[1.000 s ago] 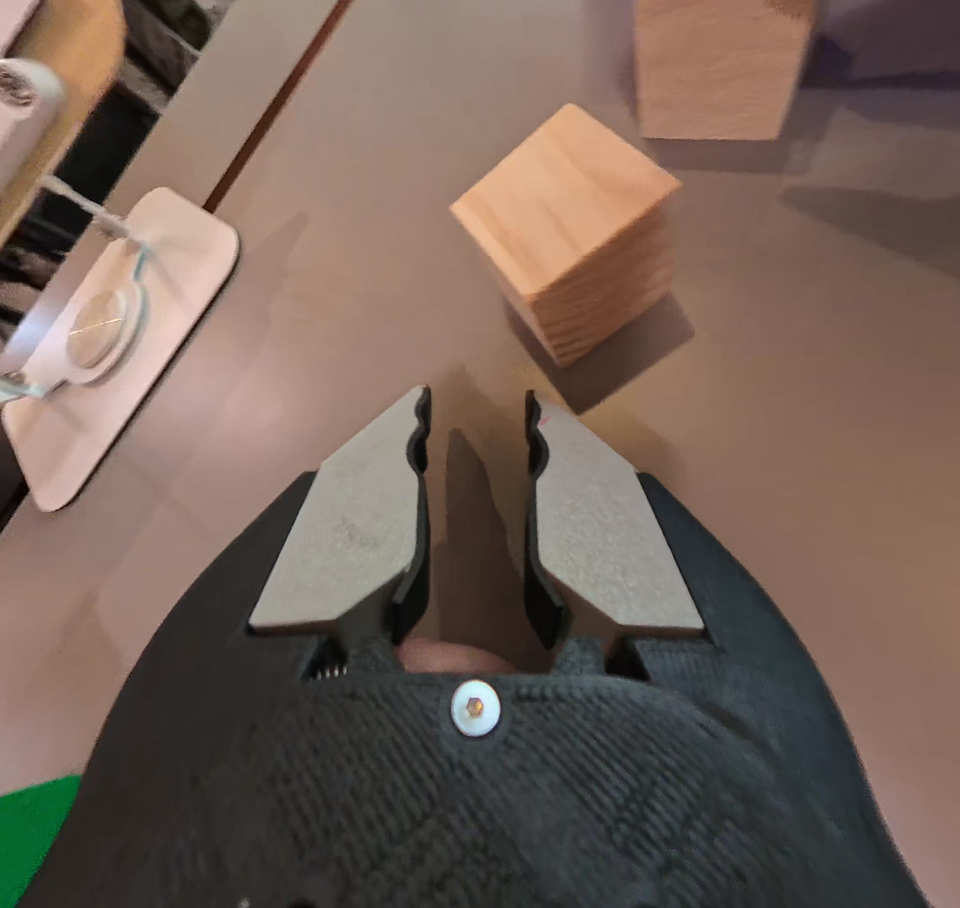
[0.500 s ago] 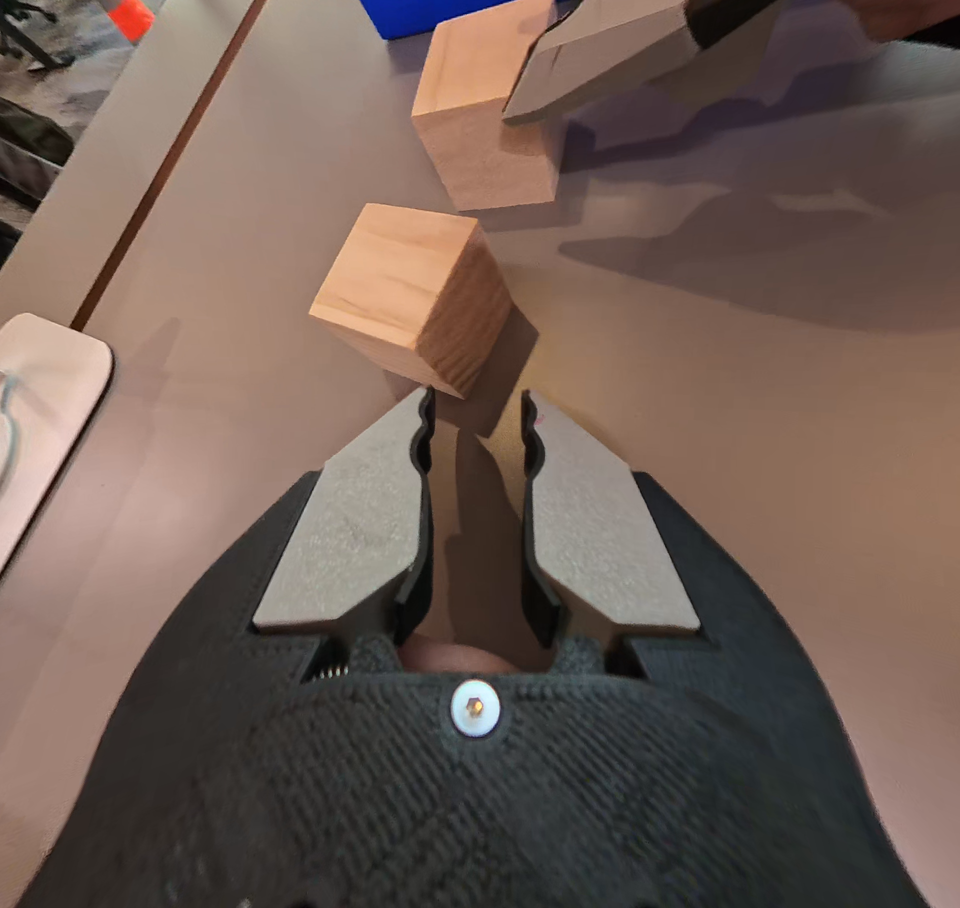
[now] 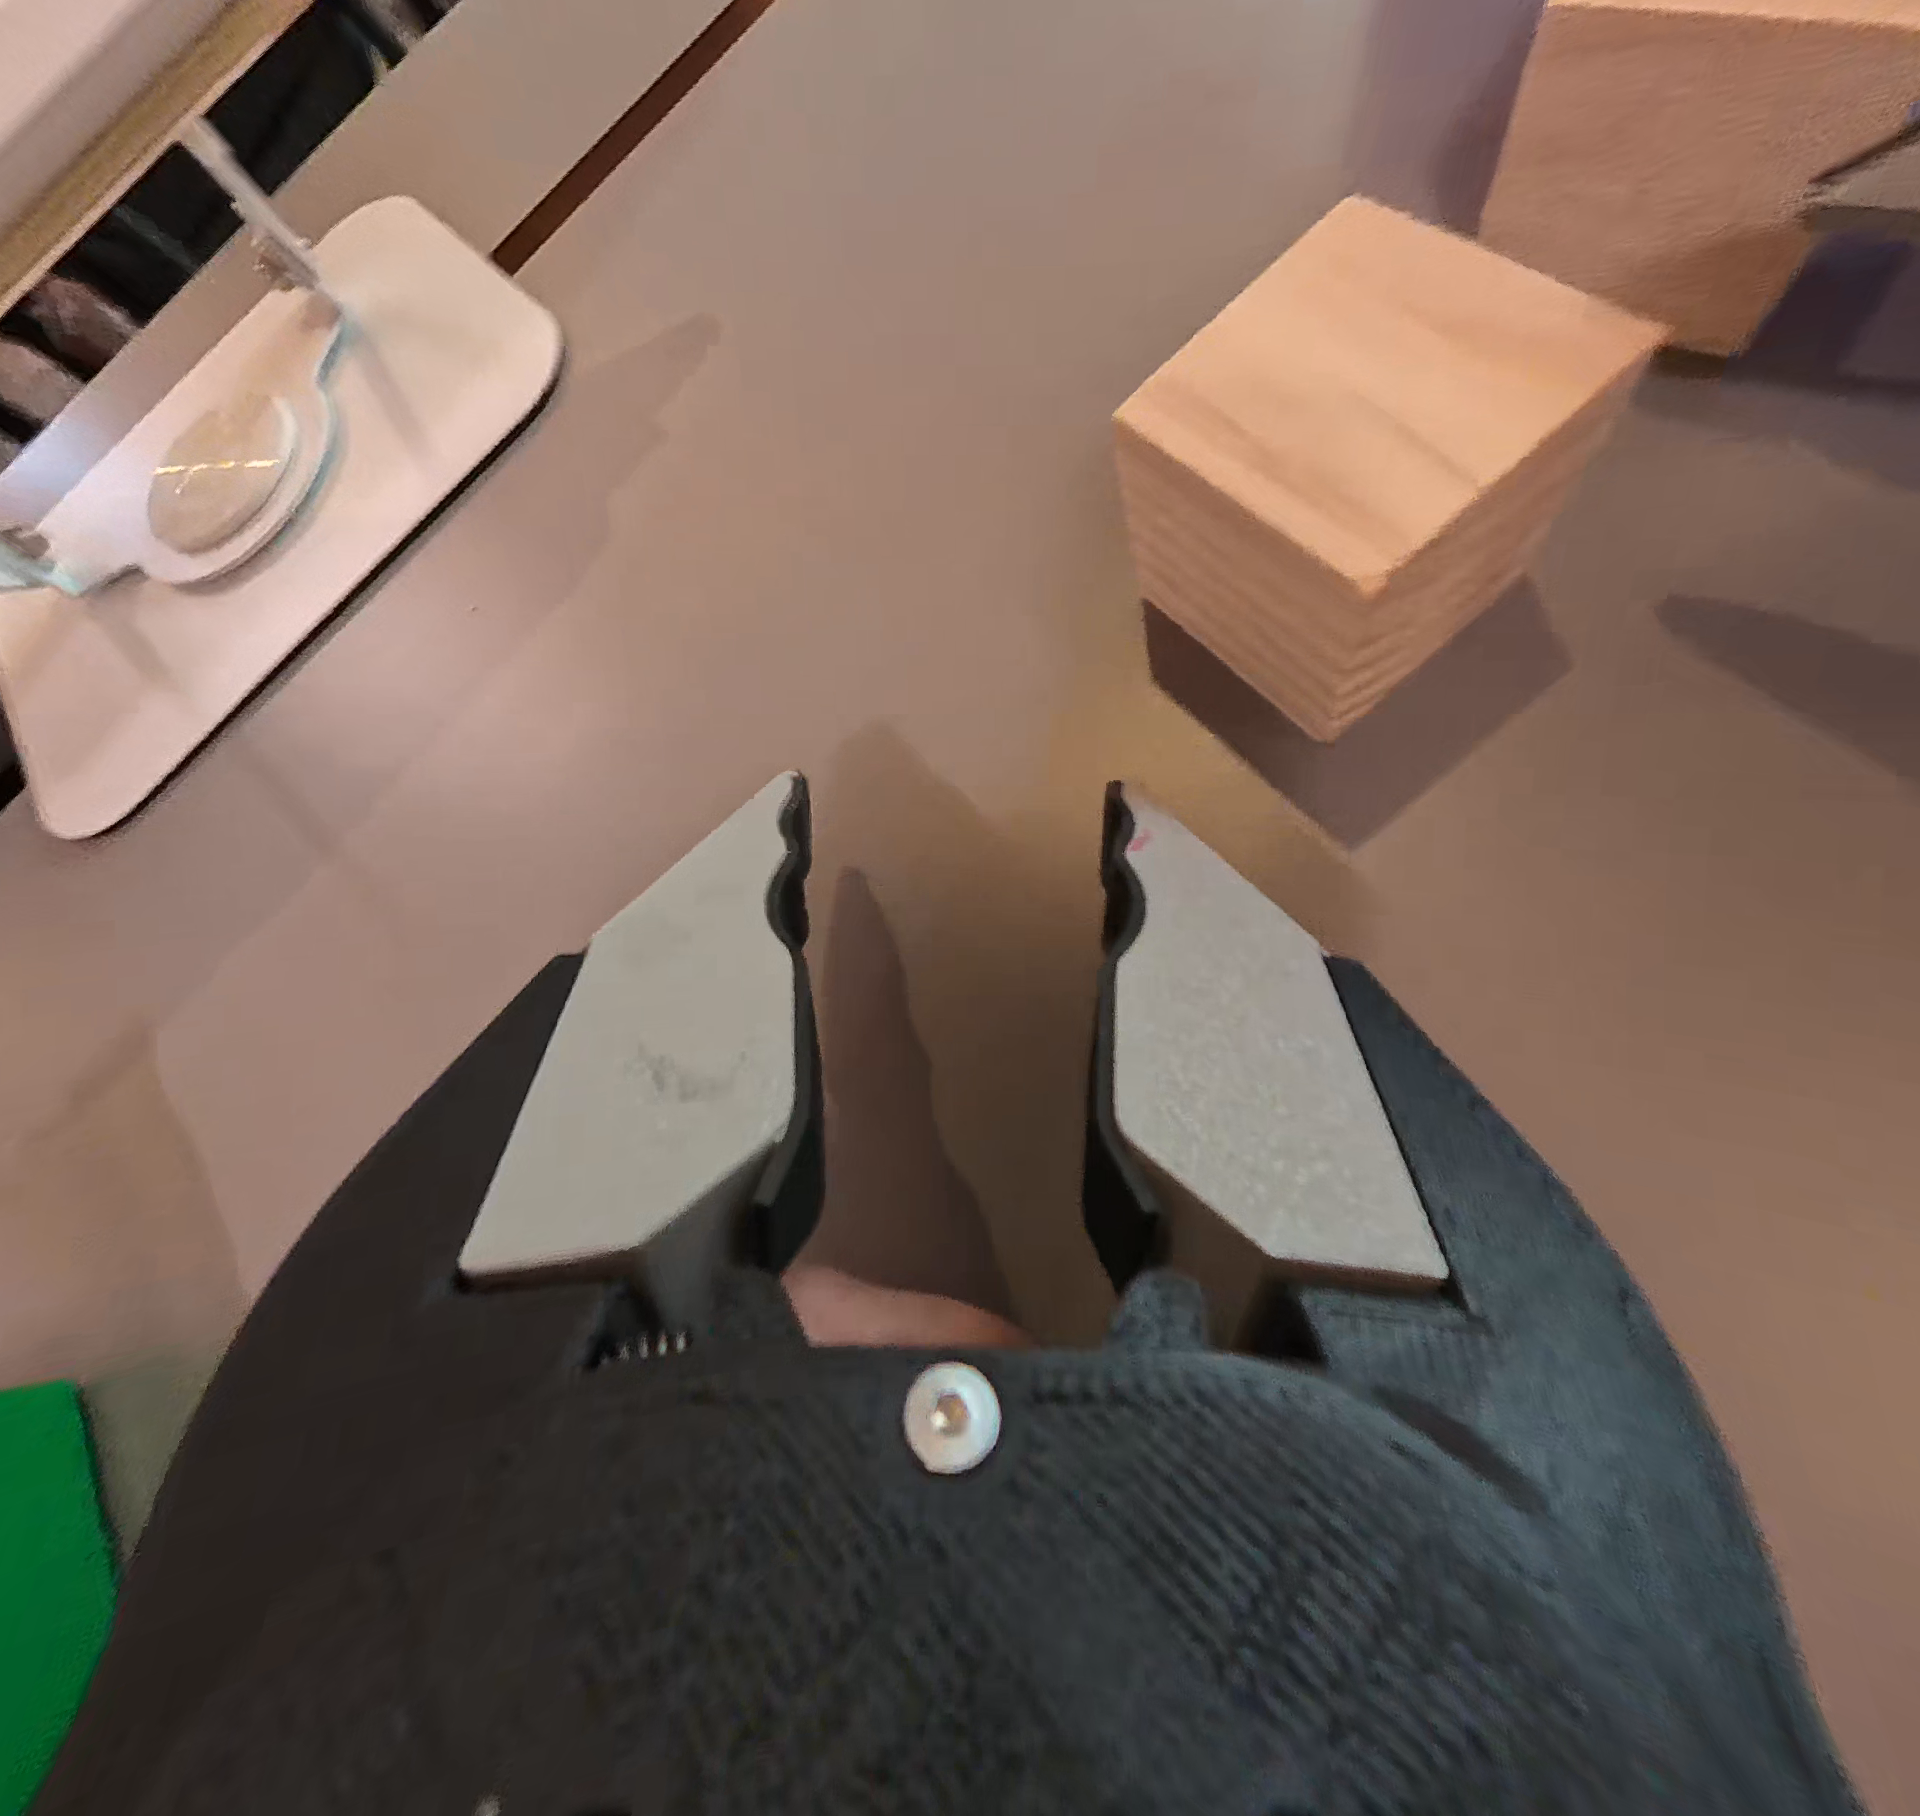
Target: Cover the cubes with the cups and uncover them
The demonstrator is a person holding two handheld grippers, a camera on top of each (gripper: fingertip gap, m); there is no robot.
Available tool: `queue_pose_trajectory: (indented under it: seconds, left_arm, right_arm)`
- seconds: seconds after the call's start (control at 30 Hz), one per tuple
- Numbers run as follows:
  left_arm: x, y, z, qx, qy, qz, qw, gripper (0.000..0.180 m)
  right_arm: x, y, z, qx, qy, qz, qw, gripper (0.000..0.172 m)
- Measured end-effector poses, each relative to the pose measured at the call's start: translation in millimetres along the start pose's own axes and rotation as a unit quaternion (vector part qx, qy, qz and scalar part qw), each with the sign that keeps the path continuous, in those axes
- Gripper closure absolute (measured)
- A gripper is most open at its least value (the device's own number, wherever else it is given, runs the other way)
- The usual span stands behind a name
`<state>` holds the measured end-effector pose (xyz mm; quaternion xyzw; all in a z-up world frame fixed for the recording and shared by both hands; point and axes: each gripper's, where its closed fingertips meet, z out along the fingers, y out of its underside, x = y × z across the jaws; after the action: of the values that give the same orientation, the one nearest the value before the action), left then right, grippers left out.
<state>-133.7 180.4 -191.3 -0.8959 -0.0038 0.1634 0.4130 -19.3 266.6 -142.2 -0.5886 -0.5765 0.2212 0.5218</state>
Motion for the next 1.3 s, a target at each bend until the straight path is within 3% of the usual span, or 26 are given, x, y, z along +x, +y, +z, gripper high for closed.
queue_pose_trajectory:
  seconds: [0.2, 0.37, 0.5, 0.57, 0.73, 0.83, 0.9, 0.97, 1.03, 1.1, 1.13, 1.3]
  left_arm:
    - [-21, 9, -12, 0.006, -0.068, -0.030, 0.997, 0.122]
    - [-14, 15, -54, 0.051, -0.114, -0.063, 0.990, 0.109]
    - [19, 32, -125, 0.122, -0.110, -0.085, 0.983, 0.110]
    - [28, 49, -169, 0.141, -0.128, -0.068, 0.979, 0.134]
    - [-21, 55, -273, 0.119, -0.165, -0.058, 0.977, 0.124]
    - [-96, 78, -303, 0.034, -0.226, -0.065, 0.971, 0.125]
    - [-147, 119, -300, -0.063, -0.250, -0.073, 0.963, 0.118]
    - [-177, 173, -286, -0.169, -0.222, -0.110, 0.954, 0.117]
    - [-177, 223, -269, -0.261, -0.135, -0.152, 0.944, 0.107]
    - [-184, 255, -265, -0.316, -0.119, -0.175, 0.925, 0.105]
    - [-196, 259, -264, -0.315, -0.146, -0.164, 0.924, 0.103]
    - [-197, 271, -262, -0.334, -0.148, -0.143, 0.920, 0.118]
  right_arm:
    - [-11, -3, 0, 0.010, -0.007, -0.021, 1.000, 0.124]
    - [-19, -9, -4, 0.025, -0.022, -0.026, 0.999, 0.125]
    - [-20, -12, -7, 0.033, -0.023, -0.027, 0.999, 0.126]
    - [-23, -13, -6, 0.036, -0.028, -0.026, 0.999, 0.127]
    - [-37, -13, 0, 0.030, -0.041, -0.051, 0.997, 0.127]
    - [-41, -13, 4, 0.029, -0.039, -0.067, 0.997, 0.127]
    - [-39, -10, 5, 0.024, -0.036, -0.068, 0.997, 0.127]
    - [-37, -9, 5, 0.024, -0.035, -0.062, 0.997, 0.127]
    - [-34, -9, 3, 0.025, -0.034, -0.054, 0.998, 0.128]
    - [-31, -8, 2, 0.025, -0.032, -0.049, 0.998, 0.128]
    - [-30, -7, 2, 0.024, -0.031, -0.047, 0.998, 0.128]
    - [-31, -6, 4, 0.021, -0.036, -0.042, 0.998, 0.128]
